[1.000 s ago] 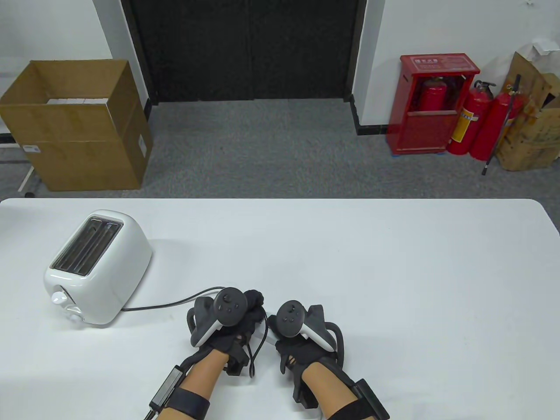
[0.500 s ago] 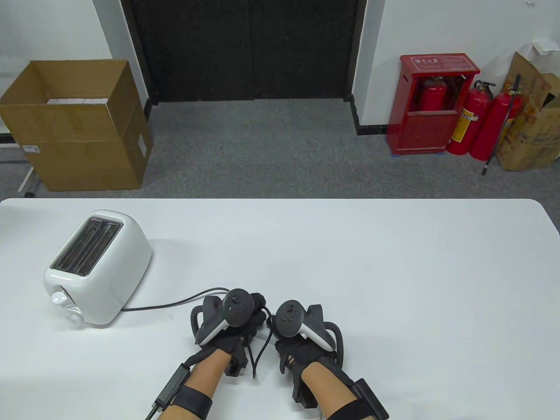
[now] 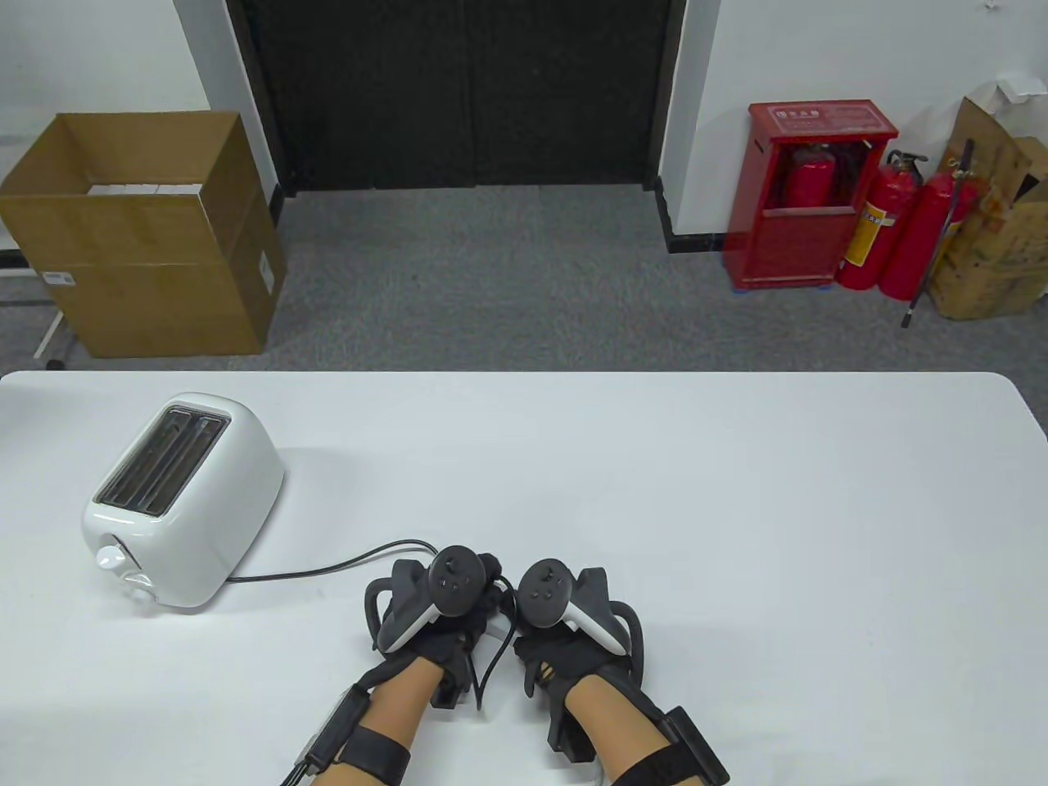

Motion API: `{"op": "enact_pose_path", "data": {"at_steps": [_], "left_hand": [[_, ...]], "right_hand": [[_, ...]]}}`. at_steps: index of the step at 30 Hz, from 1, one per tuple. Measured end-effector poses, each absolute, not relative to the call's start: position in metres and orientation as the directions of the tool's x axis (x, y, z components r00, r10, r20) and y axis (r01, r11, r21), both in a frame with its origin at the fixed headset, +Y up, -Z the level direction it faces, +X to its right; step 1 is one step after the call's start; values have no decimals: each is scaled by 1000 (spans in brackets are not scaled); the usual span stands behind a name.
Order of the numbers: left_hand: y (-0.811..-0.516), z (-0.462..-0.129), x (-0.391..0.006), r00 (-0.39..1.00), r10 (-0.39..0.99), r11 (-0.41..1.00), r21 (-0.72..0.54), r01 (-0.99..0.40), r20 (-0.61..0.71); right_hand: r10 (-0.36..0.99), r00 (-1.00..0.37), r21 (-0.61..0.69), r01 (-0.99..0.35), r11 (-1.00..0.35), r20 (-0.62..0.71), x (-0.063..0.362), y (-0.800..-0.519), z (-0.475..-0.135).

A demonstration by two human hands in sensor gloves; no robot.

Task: Plug the toaster into the power strip

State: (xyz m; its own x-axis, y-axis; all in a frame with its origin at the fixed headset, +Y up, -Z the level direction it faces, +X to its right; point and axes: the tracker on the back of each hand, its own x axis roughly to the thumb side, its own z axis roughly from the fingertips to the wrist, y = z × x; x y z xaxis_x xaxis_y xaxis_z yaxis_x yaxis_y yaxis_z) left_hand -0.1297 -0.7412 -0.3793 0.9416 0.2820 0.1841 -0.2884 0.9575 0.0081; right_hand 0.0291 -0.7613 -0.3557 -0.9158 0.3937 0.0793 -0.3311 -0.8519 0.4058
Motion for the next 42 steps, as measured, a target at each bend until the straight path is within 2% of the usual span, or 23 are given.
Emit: {"op": "enact_pose_path", "data": {"at_steps": [2, 5, 10, 17, 23, 26, 42], "left_hand": [[-739, -380, -130, 949, 249, 968, -20, -250, 193], [-733, -381, -135, 939, 270, 962, -111, -251, 214], [-711, -375, -155, 953, 138, 987, 40, -154, 270], [-682, -357, -193, 968, 54, 979, 179, -100, 247], [-696, -346, -213, 972, 32, 977, 197, -80, 235], [-707, -345, -217, 974, 29, 986, 155, -65, 226], [-727, -339, -213, 975, -48, 998, 43, 40, 217]], "right_hand": [[425, -902, 406, -361, -840, 77, 32, -761, -357], [493, -868, 360, -441, -822, 62, 40, -757, -360], [536, -841, 226, -510, -830, 69, 60, -731, -362], [432, -897, 94, -424, -901, 97, 77, -706, -353], [360, -925, 50, -356, -933, 124, 77, -717, -345], [314, -941, 58, -309, -949, 130, 78, -728, -343], [328, -932, 66, -321, -945, 154, 82, -740, -339]]}}
